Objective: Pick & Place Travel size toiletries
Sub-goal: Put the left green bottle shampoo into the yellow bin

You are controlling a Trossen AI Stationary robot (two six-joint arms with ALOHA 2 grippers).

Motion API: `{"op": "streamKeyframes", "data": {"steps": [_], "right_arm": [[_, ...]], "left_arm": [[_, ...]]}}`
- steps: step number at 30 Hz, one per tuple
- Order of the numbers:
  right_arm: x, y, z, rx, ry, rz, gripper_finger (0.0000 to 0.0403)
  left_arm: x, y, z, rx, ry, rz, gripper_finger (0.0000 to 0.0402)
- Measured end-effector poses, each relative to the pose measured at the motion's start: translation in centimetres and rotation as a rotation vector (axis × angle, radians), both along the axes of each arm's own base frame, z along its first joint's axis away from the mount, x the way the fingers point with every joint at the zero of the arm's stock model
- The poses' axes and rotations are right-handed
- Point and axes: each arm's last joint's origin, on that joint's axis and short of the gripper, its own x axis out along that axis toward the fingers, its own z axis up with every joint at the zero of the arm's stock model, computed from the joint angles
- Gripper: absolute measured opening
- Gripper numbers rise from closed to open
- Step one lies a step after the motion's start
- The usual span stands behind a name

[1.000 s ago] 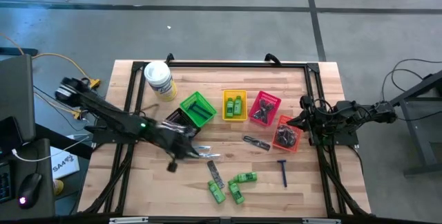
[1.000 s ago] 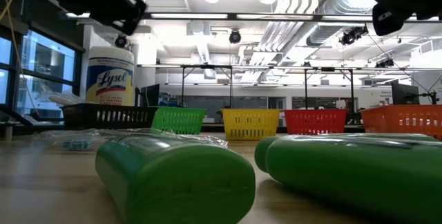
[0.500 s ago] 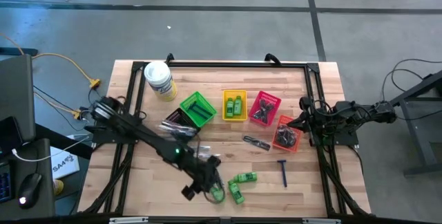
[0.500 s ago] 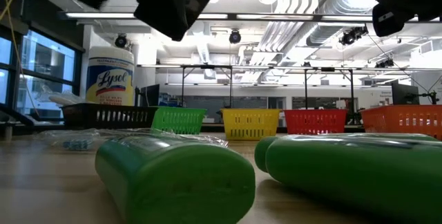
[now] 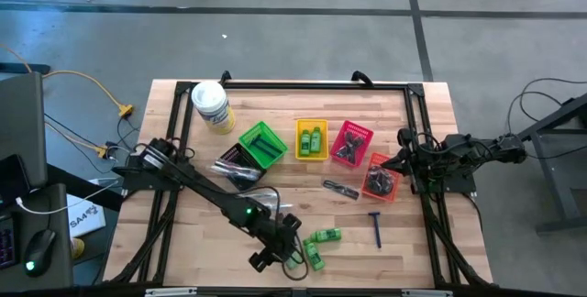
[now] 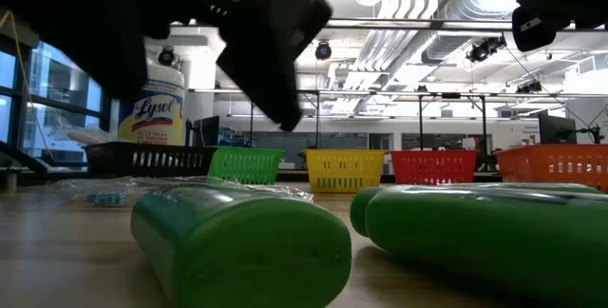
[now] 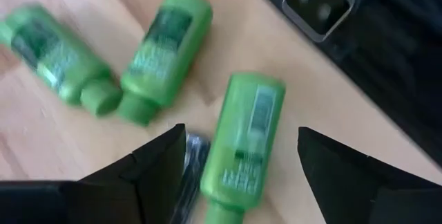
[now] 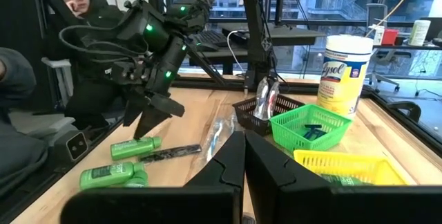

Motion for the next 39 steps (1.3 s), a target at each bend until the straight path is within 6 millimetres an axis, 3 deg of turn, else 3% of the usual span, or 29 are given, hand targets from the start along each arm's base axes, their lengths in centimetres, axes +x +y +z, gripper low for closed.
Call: {"op": "streamKeyframes", "data": {"steps": [7,16,27,31,35,39], "right_arm": [[0.0,0.0,0.0,-0.002,0.000,-0.004,0.0002],[0.0,0.0,0.0,-0.002,-0.002,-0.006,0.0002],[0.0,0.0,0.0,-0.003,-0.001,-0.005,0.0002],[0.0,0.0,0.0,-0.003,-0.001,-0.007,0.0002],[0.0,0.0,0.0,-0.003,-0.001,-0.005,0.0002],[0.0,0.0,0.0,-0.003,-0.001,-0.003,0.0002]], "left_arm": [[0.6,-0.5,-2.9,0.001,0.054,-0.014,0.0272],[1.1,0.1,-3.5,-0.040,0.088,-0.029,0.0259],[1.1,0.1,-3.7,-0.034,0.097,-0.007,0.0142],[1.1,0.1,-3.7,-0.030,0.096,-0.019,0.0118],[0.4,0.2,-2.1,-0.024,0.072,-0.059,0.0113],[-1.0,0.4,2.8,-0.040,-0.039,-0.106,0.0112]]}}
